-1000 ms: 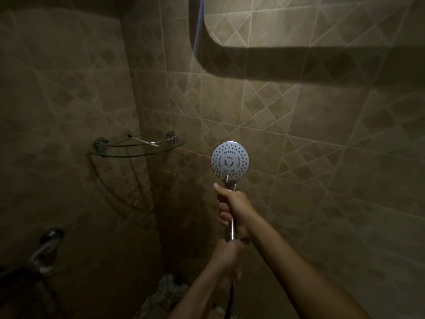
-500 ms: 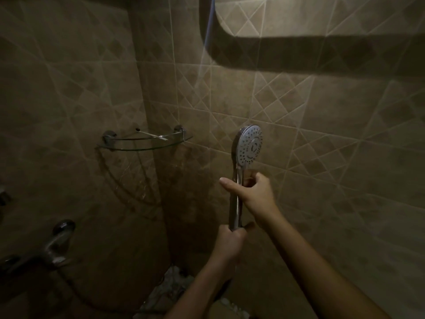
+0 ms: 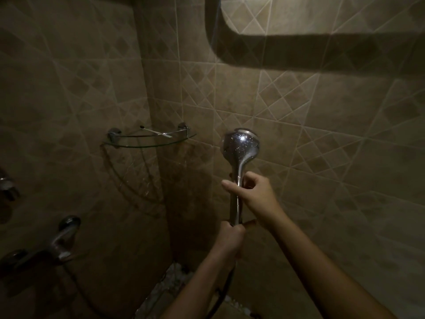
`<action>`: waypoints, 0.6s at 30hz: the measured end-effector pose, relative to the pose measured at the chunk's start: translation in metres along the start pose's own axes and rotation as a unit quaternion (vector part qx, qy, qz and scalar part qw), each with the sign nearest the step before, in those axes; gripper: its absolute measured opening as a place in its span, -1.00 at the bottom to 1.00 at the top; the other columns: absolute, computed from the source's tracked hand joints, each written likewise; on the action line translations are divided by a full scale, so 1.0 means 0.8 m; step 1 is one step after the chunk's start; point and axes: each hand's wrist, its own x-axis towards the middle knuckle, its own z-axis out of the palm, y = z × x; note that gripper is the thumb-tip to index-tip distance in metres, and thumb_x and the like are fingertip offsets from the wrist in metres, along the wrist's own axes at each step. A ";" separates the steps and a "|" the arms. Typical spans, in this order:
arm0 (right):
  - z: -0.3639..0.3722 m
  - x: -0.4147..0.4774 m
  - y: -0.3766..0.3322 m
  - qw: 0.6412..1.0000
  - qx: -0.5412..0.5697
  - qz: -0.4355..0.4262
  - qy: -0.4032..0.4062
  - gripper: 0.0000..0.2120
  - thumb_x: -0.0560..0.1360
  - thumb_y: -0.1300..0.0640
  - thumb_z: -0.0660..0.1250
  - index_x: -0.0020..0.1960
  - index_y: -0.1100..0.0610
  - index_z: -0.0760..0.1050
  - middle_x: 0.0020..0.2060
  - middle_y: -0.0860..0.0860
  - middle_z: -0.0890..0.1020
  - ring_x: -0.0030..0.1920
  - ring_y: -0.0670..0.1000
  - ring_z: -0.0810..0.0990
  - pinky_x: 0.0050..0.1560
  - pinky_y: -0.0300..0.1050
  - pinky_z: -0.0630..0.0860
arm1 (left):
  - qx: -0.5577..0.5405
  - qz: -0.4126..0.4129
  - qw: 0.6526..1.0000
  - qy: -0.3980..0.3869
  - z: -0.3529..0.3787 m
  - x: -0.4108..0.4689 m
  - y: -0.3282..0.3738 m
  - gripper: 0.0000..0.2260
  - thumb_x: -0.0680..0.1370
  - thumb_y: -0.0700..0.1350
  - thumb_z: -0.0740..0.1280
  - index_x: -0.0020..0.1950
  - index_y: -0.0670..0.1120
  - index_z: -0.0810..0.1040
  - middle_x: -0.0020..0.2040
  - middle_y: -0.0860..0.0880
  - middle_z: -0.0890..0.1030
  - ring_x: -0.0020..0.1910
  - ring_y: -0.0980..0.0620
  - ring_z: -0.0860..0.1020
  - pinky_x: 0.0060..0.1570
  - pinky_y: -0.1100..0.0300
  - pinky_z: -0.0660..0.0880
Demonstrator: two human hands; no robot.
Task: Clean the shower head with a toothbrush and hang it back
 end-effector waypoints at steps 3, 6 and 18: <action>-0.001 0.001 -0.003 1.000 0.018 0.003 0.023 -0.60 0.33 0.08 0.63 -0.09 0.23 0.46 -0.40 0.09 0.49 -0.36 -0.01 0.50 -0.34 -0.22 0.49 | 0.004 0.005 1.000 0.014 0.001 -0.002 0.004 -0.77 0.60 -0.15 0.28 0.21 -0.08 0.30 -0.20 0.01 0.41 -0.25 0.09 0.46 -0.19 0.16 0.47; -0.002 0.001 -0.012 0.997 0.067 0.037 0.003 -0.67 0.46 0.16 0.51 0.07 0.33 0.50 -0.13 0.32 0.66 -0.14 0.14 0.70 -0.07 -0.07 0.66 | 0.005 -0.006 1.000 0.013 0.001 0.004 0.006 -0.81 0.60 -0.11 0.29 0.12 -0.06 0.30 -0.14 -0.03 0.50 -0.18 0.02 0.53 -0.20 0.13 0.46; -0.014 0.006 -0.021 1.000 -0.011 -0.002 -0.022 -0.67 0.45 0.07 0.51 0.15 0.17 0.57 -0.11 0.11 0.68 -0.14 -0.06 0.70 -0.19 -0.25 0.61 | 0.023 -0.030 0.999 0.018 0.013 0.023 0.022 -0.56 0.59 -0.04 0.33 0.42 -0.17 0.41 0.04 -0.06 0.61 -0.07 0.02 0.58 -0.34 0.19 0.43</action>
